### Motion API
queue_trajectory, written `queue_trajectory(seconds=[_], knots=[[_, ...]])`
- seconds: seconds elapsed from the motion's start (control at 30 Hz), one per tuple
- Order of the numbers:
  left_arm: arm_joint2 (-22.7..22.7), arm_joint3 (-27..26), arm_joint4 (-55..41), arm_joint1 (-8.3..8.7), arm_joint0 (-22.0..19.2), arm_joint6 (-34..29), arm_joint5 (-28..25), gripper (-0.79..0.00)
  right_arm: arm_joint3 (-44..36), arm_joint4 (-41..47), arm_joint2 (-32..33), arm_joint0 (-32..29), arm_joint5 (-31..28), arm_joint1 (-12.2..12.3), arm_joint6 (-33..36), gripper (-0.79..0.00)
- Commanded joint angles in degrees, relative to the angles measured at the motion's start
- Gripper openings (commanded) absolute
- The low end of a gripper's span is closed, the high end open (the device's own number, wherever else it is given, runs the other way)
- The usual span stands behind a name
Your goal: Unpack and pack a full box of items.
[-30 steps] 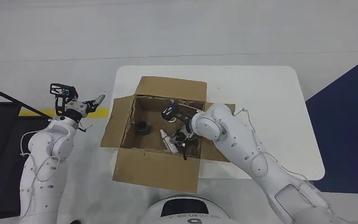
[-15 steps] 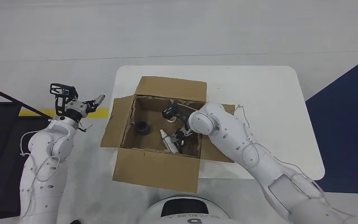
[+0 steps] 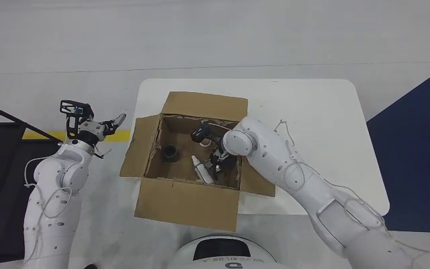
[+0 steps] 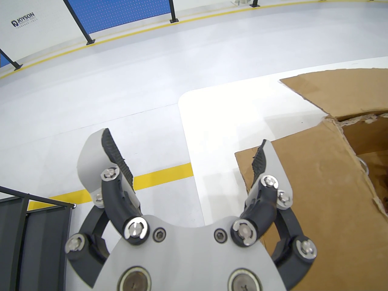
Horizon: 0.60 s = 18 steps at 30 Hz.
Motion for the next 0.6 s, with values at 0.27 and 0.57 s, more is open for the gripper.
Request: queue_trajectory(seconds=[0.27, 0.57], knots=[[0.0, 0.0, 0.0, 0.00, 0.0, 0.0, 0.0, 0.000, -27.6, -11.7, 12.6, -12.5, -1.1, 5.5, -10.9, -0.785], [0.0, 0.0, 0.0, 0.00, 0.0, 0.0, 0.0, 0.000, -56.0, -33.1, 33.5, -44.0, 0.8, 10.8, -40.9, -0.785]])
